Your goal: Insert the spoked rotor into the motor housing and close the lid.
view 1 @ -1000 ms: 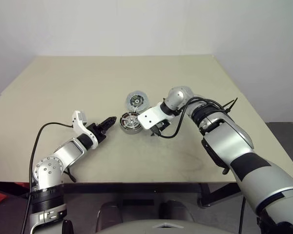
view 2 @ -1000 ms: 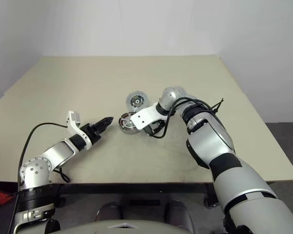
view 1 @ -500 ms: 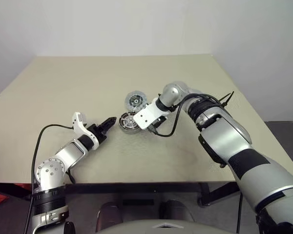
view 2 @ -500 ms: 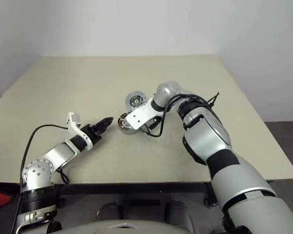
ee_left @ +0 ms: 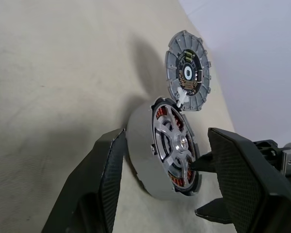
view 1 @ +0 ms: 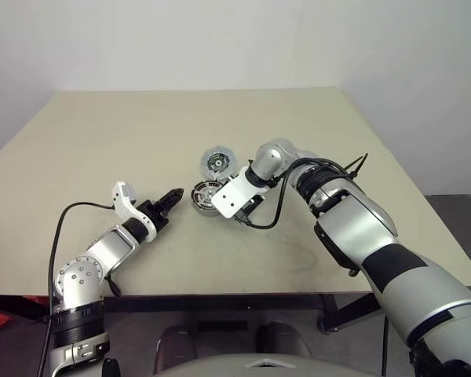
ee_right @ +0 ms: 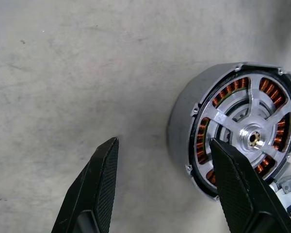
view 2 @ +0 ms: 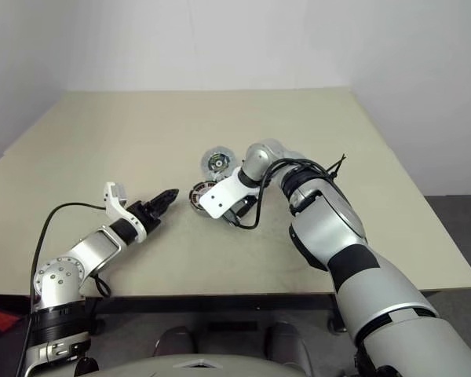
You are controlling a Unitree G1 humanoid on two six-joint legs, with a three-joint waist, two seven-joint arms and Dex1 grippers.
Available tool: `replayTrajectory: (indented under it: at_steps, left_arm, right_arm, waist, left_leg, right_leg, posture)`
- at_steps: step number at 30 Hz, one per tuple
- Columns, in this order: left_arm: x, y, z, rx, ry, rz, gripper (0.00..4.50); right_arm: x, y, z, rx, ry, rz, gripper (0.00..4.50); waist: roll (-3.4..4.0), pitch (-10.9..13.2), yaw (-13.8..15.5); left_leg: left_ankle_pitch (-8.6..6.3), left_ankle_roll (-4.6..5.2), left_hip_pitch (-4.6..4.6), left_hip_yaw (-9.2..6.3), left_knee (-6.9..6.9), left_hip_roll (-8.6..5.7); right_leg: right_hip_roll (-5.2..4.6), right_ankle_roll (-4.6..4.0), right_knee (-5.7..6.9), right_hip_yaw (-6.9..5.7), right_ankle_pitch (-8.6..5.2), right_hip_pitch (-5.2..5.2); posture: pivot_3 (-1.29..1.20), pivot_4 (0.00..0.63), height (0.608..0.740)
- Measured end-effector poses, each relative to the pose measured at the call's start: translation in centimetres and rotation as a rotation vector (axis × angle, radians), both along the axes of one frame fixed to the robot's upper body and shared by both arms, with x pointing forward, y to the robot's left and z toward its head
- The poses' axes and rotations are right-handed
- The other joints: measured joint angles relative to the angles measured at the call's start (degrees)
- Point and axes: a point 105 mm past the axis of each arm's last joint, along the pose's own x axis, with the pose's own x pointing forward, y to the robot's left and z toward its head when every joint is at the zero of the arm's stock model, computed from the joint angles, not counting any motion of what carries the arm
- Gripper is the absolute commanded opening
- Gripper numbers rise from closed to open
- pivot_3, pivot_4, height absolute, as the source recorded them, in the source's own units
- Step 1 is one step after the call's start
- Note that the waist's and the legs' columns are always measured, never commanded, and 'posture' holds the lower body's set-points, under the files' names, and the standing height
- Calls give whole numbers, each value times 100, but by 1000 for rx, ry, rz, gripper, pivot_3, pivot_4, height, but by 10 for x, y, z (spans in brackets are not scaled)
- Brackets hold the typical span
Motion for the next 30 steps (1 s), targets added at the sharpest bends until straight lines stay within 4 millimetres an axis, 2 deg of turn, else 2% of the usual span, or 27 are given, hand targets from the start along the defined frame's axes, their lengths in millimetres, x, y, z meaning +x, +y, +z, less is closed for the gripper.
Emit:
replayTrajectory:
  at_steps: [6, 7, 9, 17, 30]
  left_arm:
    - [0, 1, -1, 4, 4, 4, 2886]
    - [0, 1, -1, 5, 4, 5, 2886]
    - [0, 2, -1, 8, 5, 7, 2886]
    - [1, 4, -1, 14, 3, 16, 2886]
    - [1, 4, -2, 18, 6, 17, 2886]
  right_arm:
    - [-1, 1, -3, 6, 7, 0, 3353]
    - [-2, 1, -3, 6, 7, 0, 3180]
    - [-2, 3, -3, 10, 10, 3, 2738]
    - [0, 8, 0, 49, -9, -11, 32]
    - [1, 8, -1, 56, 6, -40, 11]
  waist:
    - [0, 0, 1]
    - [0, 0, 1]
    - [0, 0, 0]
    - [0, -1, 1]
    - [-1, 0, -11]
  left_leg:
    - [0, 0, 2, 0, 0, 0]
    - [0, 0, 2, 0, 0, 0]
    - [0, 0, 3, 0, 0, 0]
    - [0, 0, 3, 0, 1, 0]
    - [1, -1, 5, 1, 2, 2]
  right_leg:
    - [0, 0, 2, 0, 0, 1]
    - [0, 0, 3, 0, 0, 1]
    - [0, 0, 4, 0, 0, 1]
    - [0, -1, 0, 0, 0, 2]
    - [1, -2, 7, 1, 0, 1]
  posture:
    - [0, 0, 740]
    - [0, 0, 740]
    - [0, 0, 740]
    - [0, 0, 740]
    - [0, 0, 740]
